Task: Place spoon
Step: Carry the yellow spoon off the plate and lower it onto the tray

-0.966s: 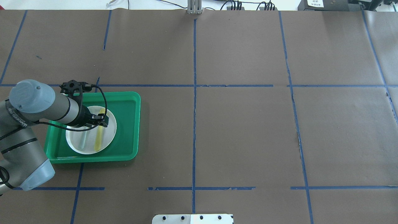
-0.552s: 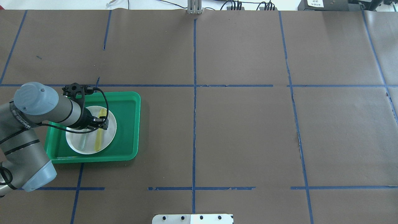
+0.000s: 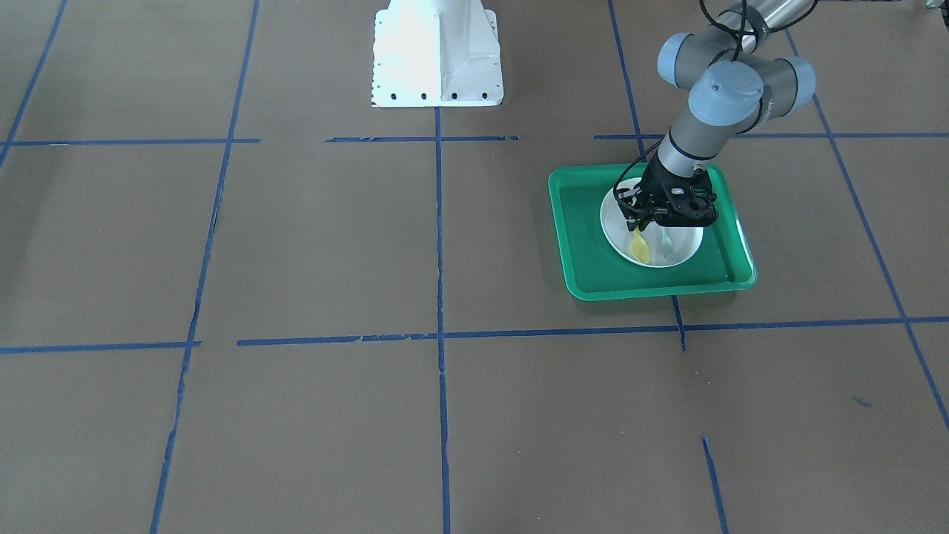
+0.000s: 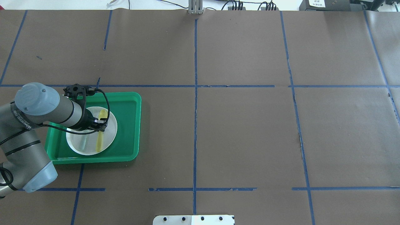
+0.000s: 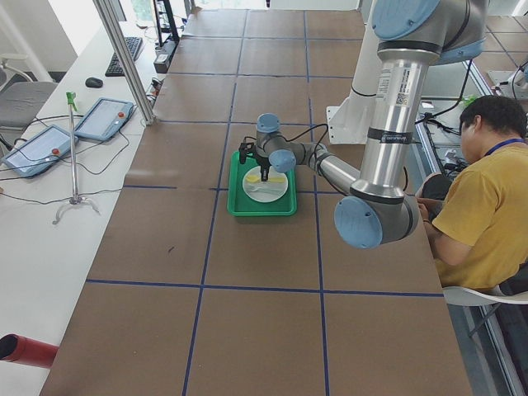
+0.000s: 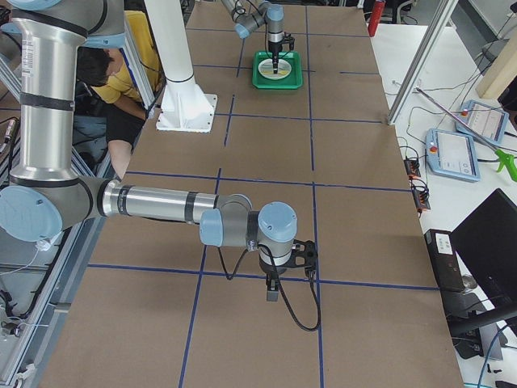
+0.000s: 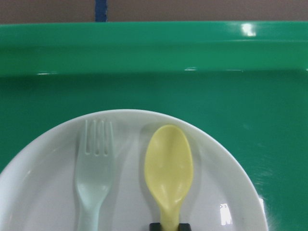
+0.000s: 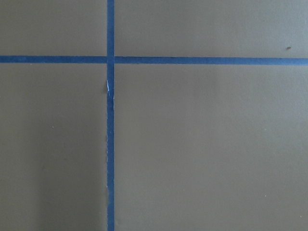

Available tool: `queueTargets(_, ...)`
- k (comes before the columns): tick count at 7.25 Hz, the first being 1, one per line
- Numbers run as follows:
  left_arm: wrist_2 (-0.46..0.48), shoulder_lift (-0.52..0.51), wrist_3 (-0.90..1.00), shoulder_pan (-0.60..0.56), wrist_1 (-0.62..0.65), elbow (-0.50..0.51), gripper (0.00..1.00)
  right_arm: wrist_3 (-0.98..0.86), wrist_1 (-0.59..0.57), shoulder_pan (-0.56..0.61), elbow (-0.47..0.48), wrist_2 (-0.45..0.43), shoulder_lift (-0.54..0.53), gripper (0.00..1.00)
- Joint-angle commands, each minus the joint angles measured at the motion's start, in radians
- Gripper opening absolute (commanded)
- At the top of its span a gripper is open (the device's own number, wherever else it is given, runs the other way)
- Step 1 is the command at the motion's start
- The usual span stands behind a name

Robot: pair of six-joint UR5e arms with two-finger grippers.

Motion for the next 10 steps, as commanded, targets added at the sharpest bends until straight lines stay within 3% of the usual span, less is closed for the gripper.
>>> queueTargets(1, -0.002, 0.004, 0.003, -0.010, 0.004, -0.024, 0.00, 0.000, -0.001, 0.000, 0.000, 0.000, 0.000, 1.00)
queueTargets(3, -0.002, -0.005, 0.003, -0.015, 0.092, -0.088, 0.00, 0.000, -0.001, 0.000, 0.000, 0.000, 0.000, 1.00)
queueTargets(4, 0.000, -0.072, -0.008, -0.015, 0.184, -0.111, 0.00, 0.000, -0.001, 0.000, 0.000, 0.000, 0.000, 1.00)
queueTargets(6, 0.000, -0.183, -0.051, 0.000, 0.228, -0.046, 0.00, 0.000, 0.001, 0.000, 0.000, 0.000, 0.000, 1.00)
queueTargets(8, 0.000, -0.195, -0.062, 0.026, 0.218, 0.002, 0.00, 0.000, -0.001, 0.000, 0.000, 0.000, 0.000, 1.00)
queueTargets(9, 0.000, -0.196, -0.056, 0.029, 0.218, 0.011, 0.09, 0.000, -0.001, 0.000, 0.000, 0.000, 0.000, 1.00)
queueTargets(10, 0.000, -0.194, -0.048, 0.029, 0.218, 0.013, 0.42, 0.000, -0.001, 0.000, 0.000, 0.000, 0.000, 1.00)
